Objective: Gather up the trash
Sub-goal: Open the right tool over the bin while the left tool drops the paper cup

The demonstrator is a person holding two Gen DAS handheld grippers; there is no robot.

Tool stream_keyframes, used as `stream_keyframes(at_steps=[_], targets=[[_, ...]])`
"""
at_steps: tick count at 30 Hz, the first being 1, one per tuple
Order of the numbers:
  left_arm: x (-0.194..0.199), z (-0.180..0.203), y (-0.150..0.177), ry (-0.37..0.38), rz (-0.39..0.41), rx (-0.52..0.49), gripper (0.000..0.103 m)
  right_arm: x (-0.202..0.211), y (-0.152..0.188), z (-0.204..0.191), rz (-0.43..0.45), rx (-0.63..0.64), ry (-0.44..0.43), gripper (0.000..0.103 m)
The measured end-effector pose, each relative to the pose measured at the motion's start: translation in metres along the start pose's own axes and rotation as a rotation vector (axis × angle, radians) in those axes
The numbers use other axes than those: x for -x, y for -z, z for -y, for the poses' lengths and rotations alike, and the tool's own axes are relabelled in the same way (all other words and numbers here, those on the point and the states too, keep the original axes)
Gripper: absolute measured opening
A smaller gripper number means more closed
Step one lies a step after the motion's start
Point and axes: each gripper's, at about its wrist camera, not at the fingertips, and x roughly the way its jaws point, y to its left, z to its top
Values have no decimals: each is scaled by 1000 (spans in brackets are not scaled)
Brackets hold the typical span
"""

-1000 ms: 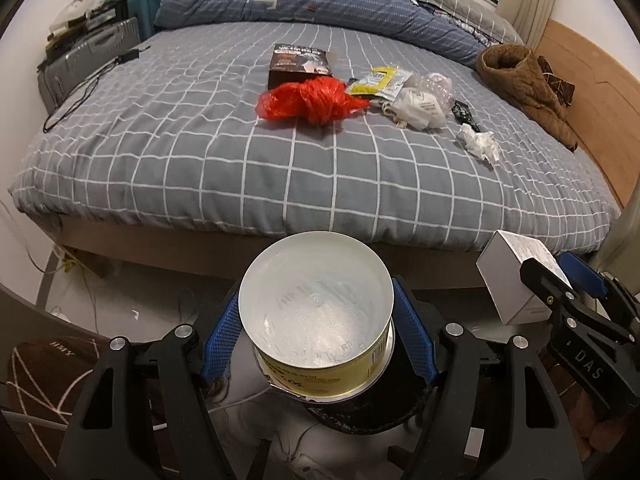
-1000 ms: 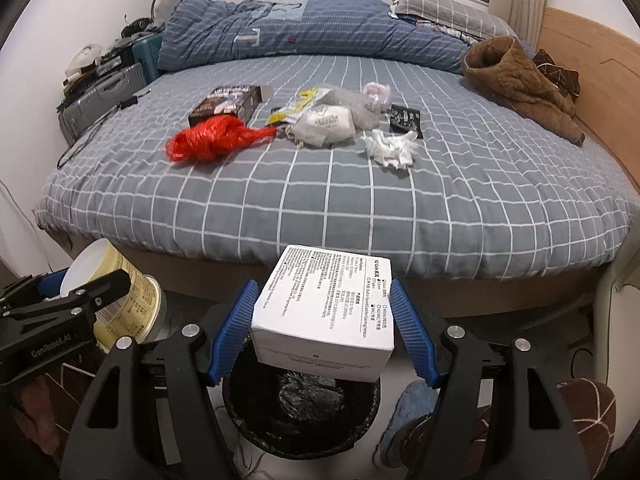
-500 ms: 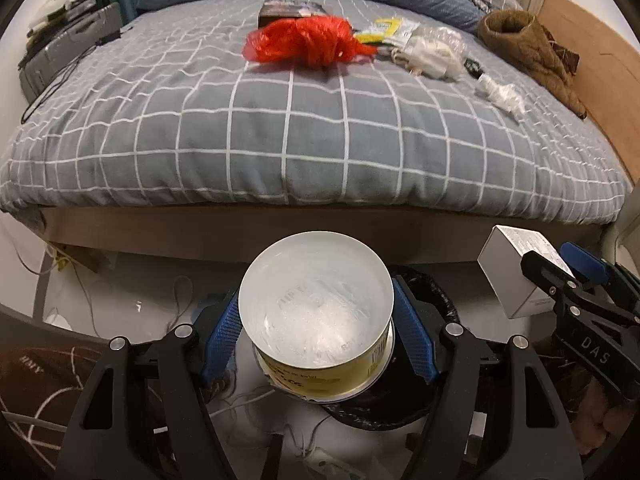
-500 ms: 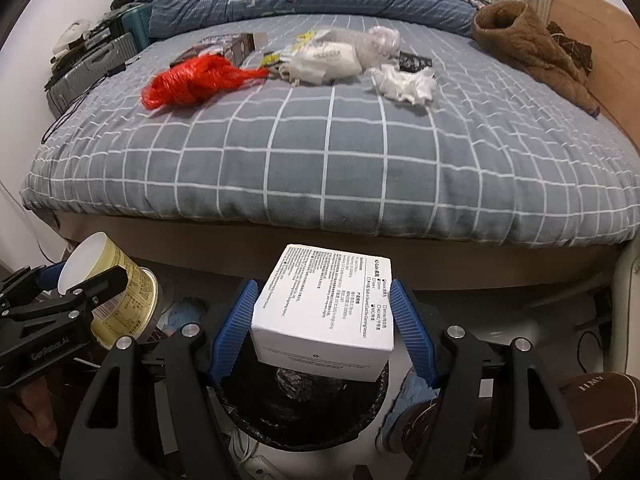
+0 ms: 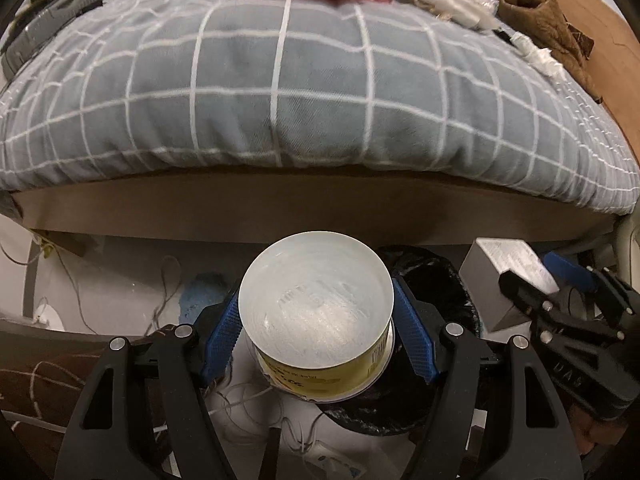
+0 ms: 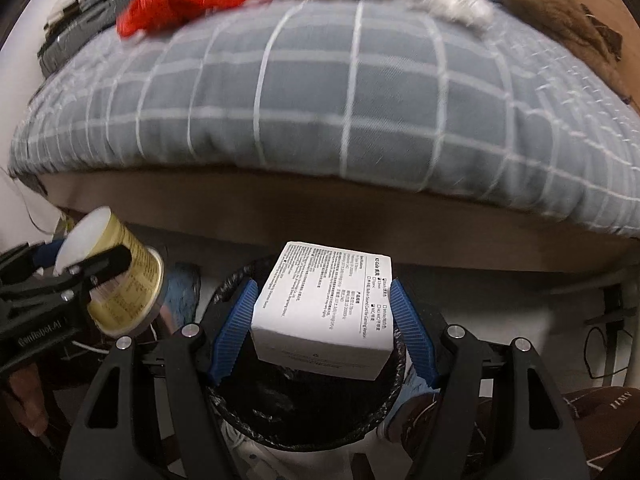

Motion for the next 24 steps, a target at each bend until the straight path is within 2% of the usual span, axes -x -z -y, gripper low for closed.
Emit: stream_keyframes(at_steps=[4, 8, 16, 18, 20, 24], targets=[[-25, -10, 5, -15, -47, 16, 69, -23, 2, -3, -66, -7, -12, 66], [-32, -22, 10, -27, -63, 32, 69, -38, 2, -8, -108, -10, -27, 66], [-38, -32, 13, -22, -76, 56, 69, -45, 2, -22, -117, 37, -38, 67], [-41, -31, 12, -18, -77, 52, 69, -46, 0, -23, -109, 36, -29, 71], [-39, -29, 11, -10, -73, 43, 69, -42, -1, -19, -92, 29, -17, 83], [-35, -16, 8, 8, -64, 12, 69, -34, -1, -2, -53, 10, 21, 92]])
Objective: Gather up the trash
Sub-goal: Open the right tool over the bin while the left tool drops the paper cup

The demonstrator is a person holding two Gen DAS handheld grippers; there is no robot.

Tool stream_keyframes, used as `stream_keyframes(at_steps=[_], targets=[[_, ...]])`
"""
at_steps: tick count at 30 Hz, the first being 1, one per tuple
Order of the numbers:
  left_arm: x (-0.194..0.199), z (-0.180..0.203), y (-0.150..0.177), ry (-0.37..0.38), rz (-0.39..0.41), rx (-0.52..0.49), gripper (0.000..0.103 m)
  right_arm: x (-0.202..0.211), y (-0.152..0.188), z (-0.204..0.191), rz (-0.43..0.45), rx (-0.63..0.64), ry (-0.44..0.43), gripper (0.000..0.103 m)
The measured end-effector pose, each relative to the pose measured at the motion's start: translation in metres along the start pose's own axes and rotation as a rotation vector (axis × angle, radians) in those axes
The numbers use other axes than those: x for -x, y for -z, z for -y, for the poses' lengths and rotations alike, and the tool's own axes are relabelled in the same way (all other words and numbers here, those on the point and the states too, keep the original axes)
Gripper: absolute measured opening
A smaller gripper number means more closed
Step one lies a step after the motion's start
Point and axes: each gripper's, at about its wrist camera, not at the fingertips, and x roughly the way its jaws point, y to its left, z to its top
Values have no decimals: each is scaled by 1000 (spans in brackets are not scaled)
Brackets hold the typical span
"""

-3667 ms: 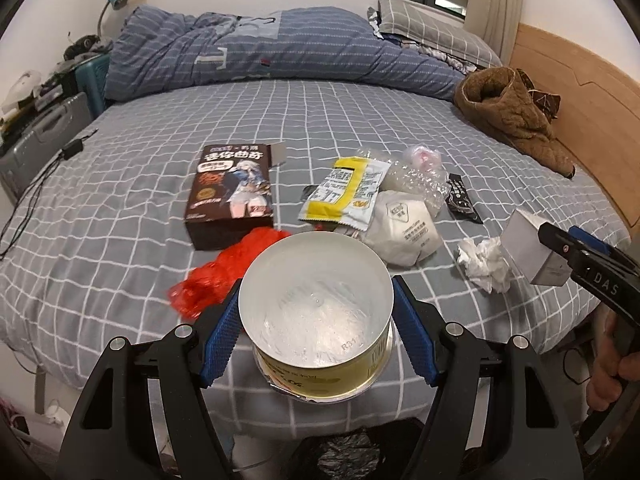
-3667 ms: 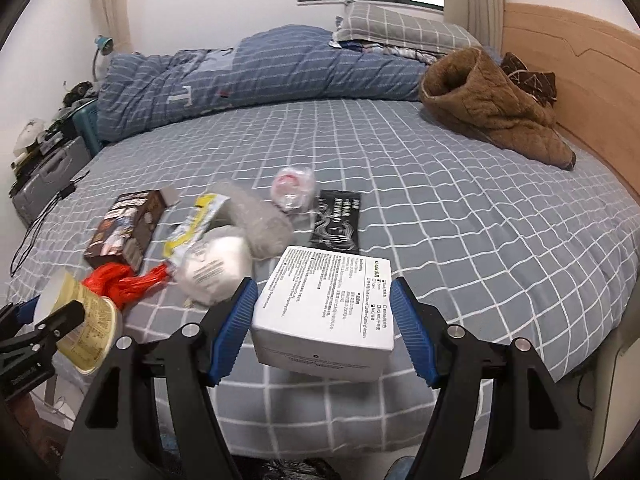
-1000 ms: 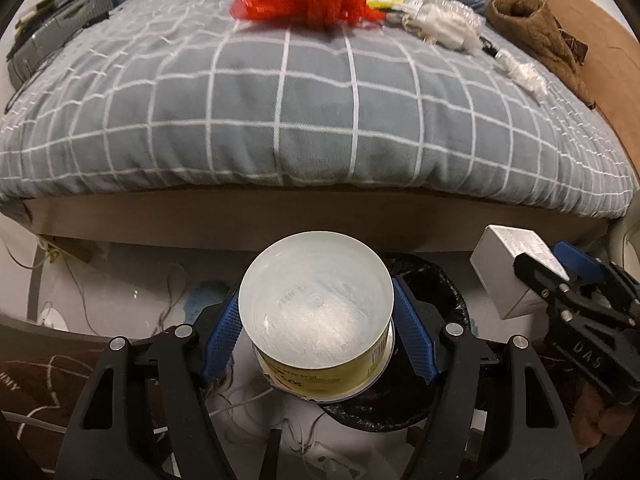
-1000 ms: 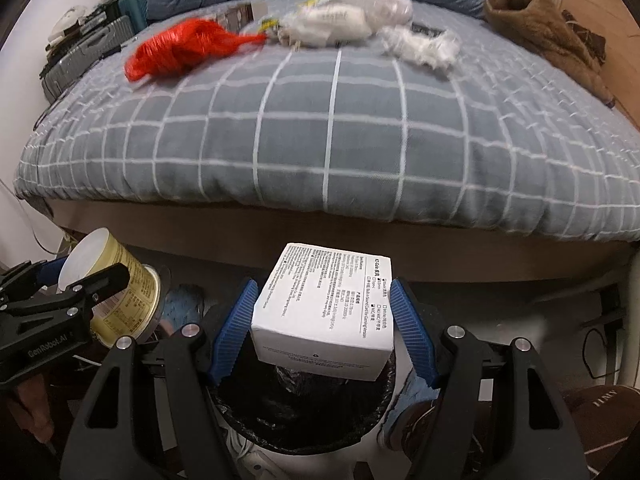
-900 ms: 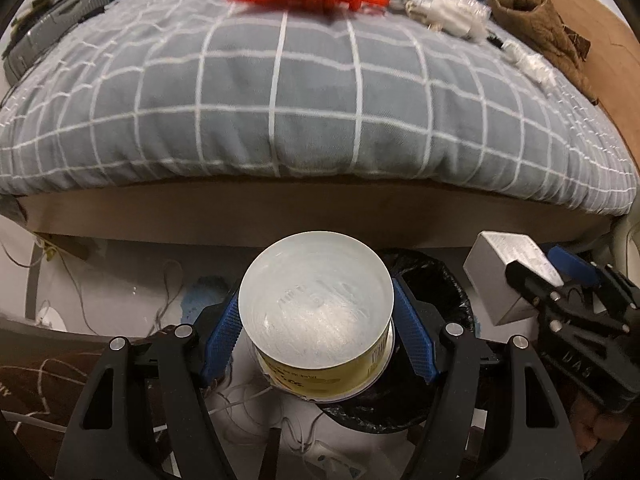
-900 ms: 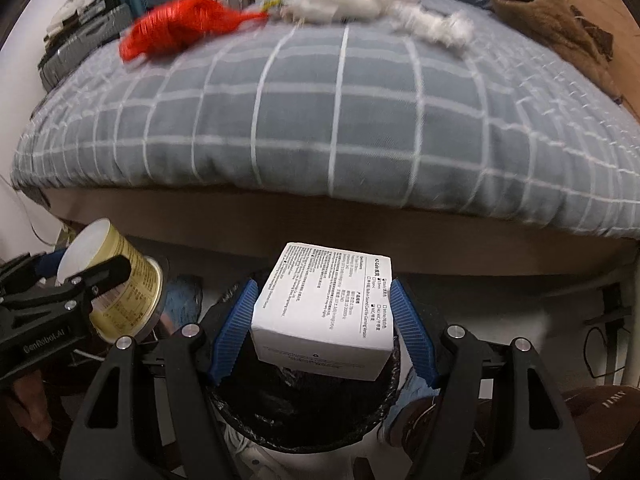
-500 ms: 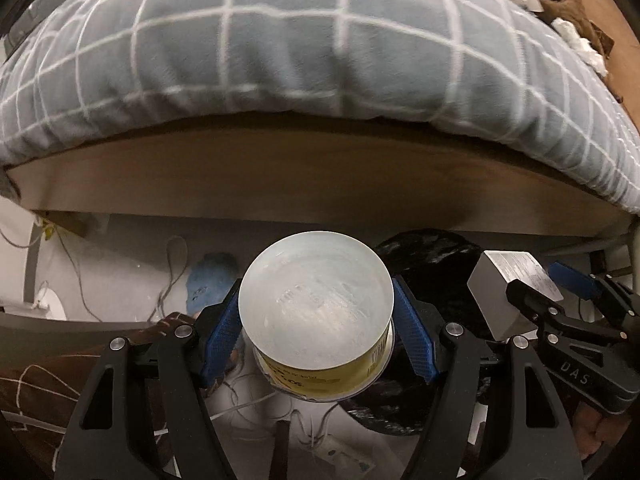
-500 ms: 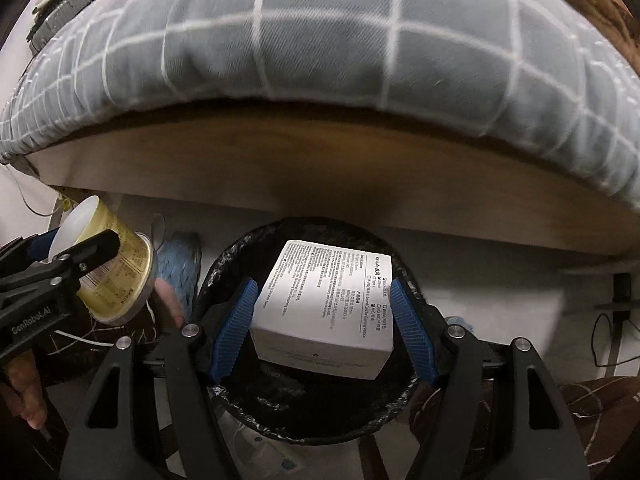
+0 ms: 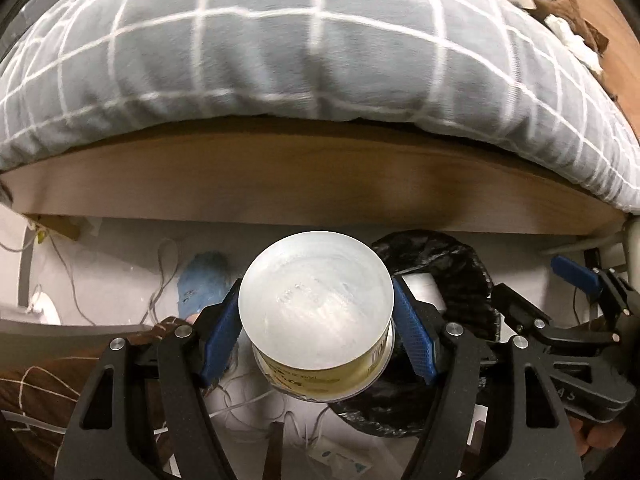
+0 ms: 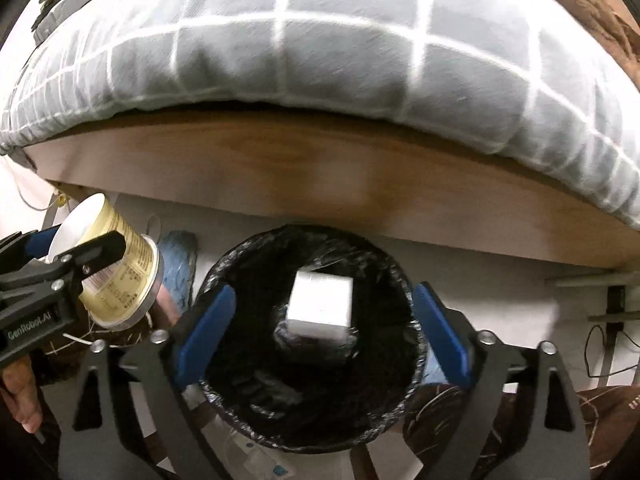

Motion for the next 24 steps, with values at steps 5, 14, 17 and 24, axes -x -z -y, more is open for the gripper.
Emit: stream_keyframes(at_steps=[5, 14, 17, 24], targets=[[0, 19, -3, 24, -8, -17, 69, 5, 7, 28, 16, -51, 37, 95], [-1, 73, -3, 42, -12, -97, 69, 20, 17, 75, 44, -131, 94, 95], [0, 90, 0, 53, -18, -123, 69, 25, 21, 88, 50, -156, 108, 95], [-4, 114, 5, 77, -38, -155, 69, 29, 31, 111, 44, -210, 142, 95]])
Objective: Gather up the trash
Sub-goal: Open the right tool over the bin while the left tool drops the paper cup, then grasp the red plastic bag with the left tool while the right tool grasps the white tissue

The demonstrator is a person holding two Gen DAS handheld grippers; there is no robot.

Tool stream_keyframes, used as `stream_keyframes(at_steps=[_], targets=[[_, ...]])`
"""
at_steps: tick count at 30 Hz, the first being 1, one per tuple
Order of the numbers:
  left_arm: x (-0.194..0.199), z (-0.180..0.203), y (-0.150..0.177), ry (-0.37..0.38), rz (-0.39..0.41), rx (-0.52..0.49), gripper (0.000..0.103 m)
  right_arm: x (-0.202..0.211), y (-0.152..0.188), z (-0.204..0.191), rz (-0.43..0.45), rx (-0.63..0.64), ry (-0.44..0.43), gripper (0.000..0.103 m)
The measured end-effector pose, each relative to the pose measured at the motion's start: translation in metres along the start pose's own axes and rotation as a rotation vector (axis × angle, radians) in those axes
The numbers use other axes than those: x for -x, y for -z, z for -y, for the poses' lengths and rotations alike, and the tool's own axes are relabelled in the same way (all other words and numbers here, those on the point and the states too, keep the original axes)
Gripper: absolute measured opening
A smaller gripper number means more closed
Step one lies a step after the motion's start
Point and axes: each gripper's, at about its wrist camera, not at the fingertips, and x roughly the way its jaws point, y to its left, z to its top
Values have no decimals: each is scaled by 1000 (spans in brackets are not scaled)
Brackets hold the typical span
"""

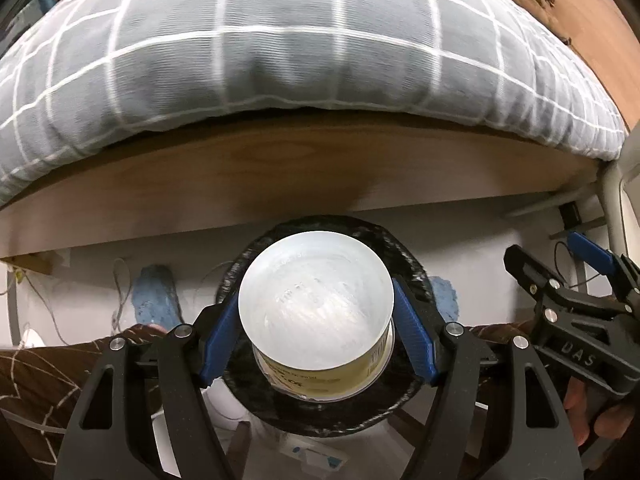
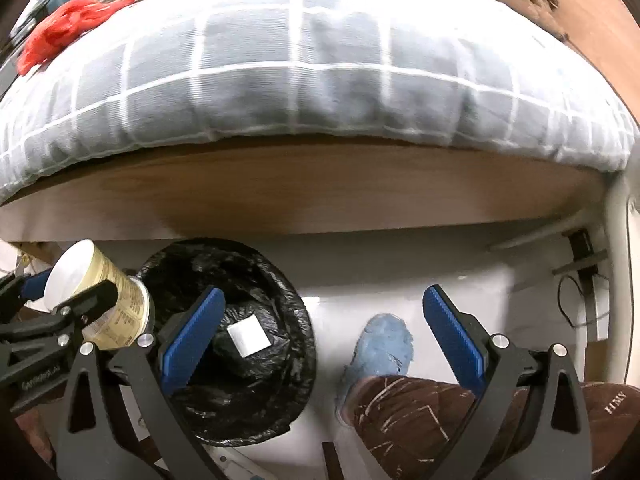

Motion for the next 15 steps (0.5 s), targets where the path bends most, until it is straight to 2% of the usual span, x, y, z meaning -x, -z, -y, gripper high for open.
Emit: stream_keyframes(at_steps=[6, 7, 9, 15], targets=[[-2, 10, 7, -10, 7, -41, 71, 3, -2, 4, 14, -14, 8, 95], [-2, 10, 7, -12, 11, -41, 74, 3, -2, 4, 16, -12, 7, 95], [0, 8, 6, -22, 26, -36, 84, 4, -2, 0, 22, -1, 13, 95], [2, 3, 2, -32, 42, -14, 93, 2, -3, -9, 35, 20, 19, 95]])
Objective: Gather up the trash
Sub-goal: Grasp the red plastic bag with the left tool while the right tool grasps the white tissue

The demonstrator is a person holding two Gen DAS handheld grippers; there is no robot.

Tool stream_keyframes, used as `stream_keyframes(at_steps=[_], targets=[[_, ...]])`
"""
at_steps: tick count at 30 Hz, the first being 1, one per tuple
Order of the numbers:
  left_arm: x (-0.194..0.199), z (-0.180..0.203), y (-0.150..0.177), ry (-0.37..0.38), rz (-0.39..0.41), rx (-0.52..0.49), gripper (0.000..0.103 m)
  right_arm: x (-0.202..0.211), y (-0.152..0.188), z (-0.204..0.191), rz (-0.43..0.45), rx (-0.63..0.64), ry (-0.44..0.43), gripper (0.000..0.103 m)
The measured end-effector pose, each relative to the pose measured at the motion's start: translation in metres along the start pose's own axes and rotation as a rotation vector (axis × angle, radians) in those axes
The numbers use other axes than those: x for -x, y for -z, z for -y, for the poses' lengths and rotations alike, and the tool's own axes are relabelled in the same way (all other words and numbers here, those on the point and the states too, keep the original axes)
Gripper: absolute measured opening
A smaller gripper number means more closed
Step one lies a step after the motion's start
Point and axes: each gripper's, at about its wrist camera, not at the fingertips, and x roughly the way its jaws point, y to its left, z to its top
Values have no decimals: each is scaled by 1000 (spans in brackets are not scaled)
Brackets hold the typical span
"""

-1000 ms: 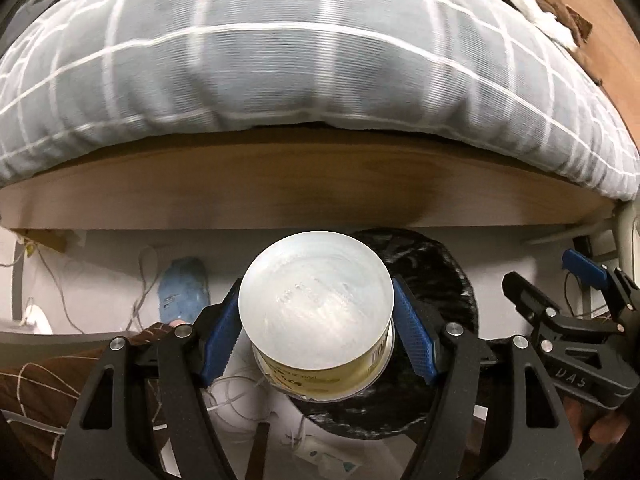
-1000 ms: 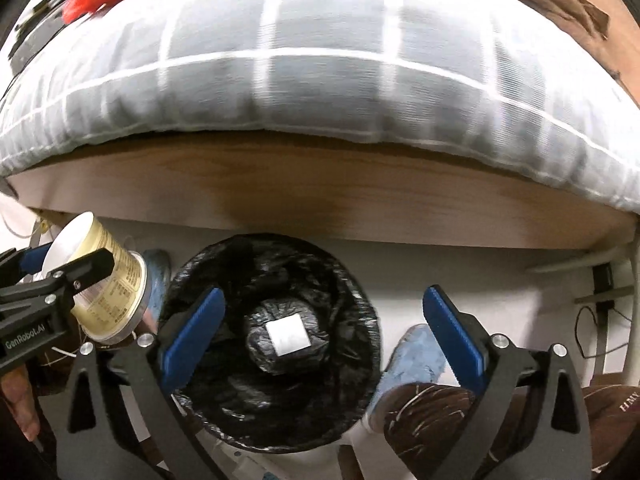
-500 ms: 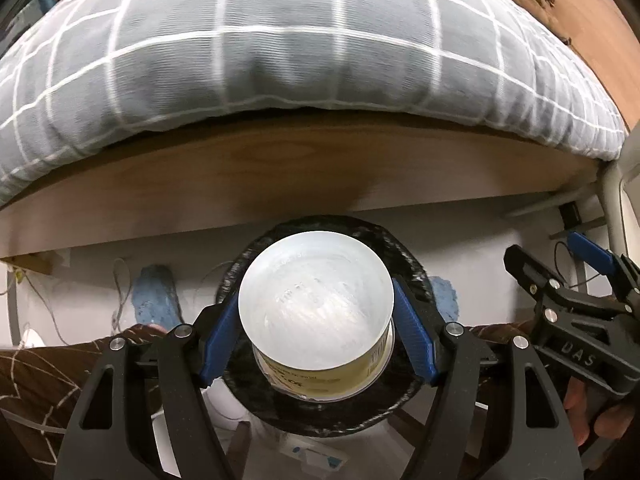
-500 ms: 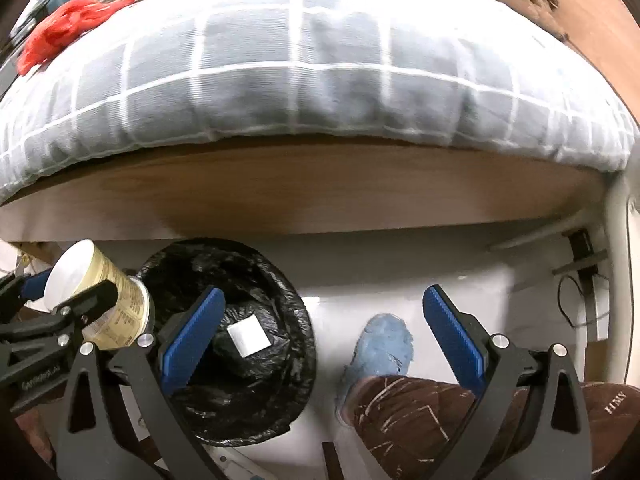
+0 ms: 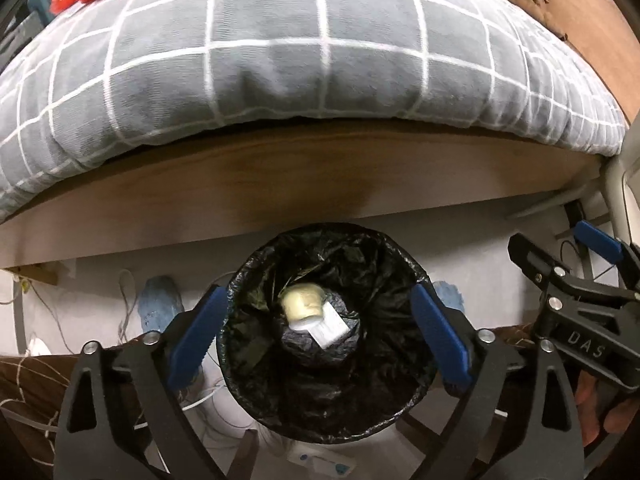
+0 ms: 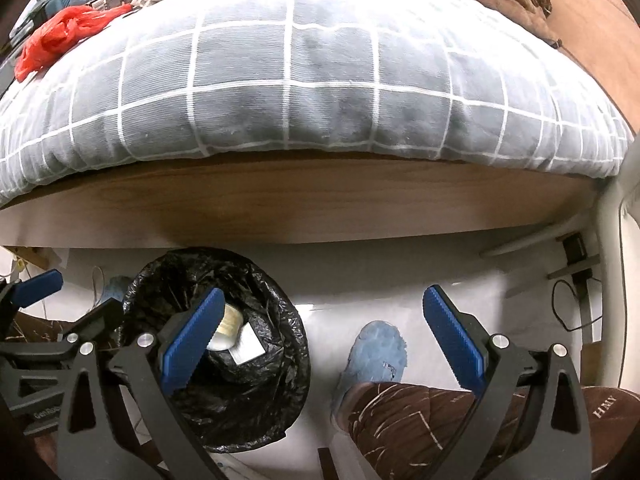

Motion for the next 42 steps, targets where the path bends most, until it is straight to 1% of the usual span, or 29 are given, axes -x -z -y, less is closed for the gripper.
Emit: stream_keyframes(at_steps=[2, 7, 10, 13, 16, 22, 26, 29, 33, 37, 40, 42], targets=[[4, -3, -3, -9, 15, 8, 94, 2, -3, -3, 13, 9, 3, 95], [18, -17, -12, -49, 65, 26, 95, 20, -13, -14, 96, 45, 14, 95], [37, -25, -20, -66, 122, 33, 95, 31, -19, -17, 146, 54, 11, 95], [52, -31, -27, -72, 171, 32, 95, 44, -27, -17, 187, 48, -13, 95], [69, -35, -37, -105, 239, 23, 95, 61, -37, -18, 250, 52, -27, 95], [92, -55, -59, -110, 319, 73, 95, 86, -59, -11, 342, 37, -59, 95], [102, -65, -78, -122, 360, 96, 95, 90, -79, -10, 365, 35, -63, 95], [106, -75, -94, -147, 388, 102, 95, 93, -99, -10, 398, 42, -59, 95], [114, -89, -117, -153, 421, 120, 95, 87, -125, -8, 402, 27, -75, 95], [114, -97, -139, -134, 420, 140, 95, 77, -147, -5, 389, 7, -90, 95], [109, -101, -153, -144, 407, 141, 95, 70, -165, -7, 385, 5, -82, 92], [105, -104, -164, -129, 395, 147, 95, 65, -176, -9, 389, 11, -74, 91]])
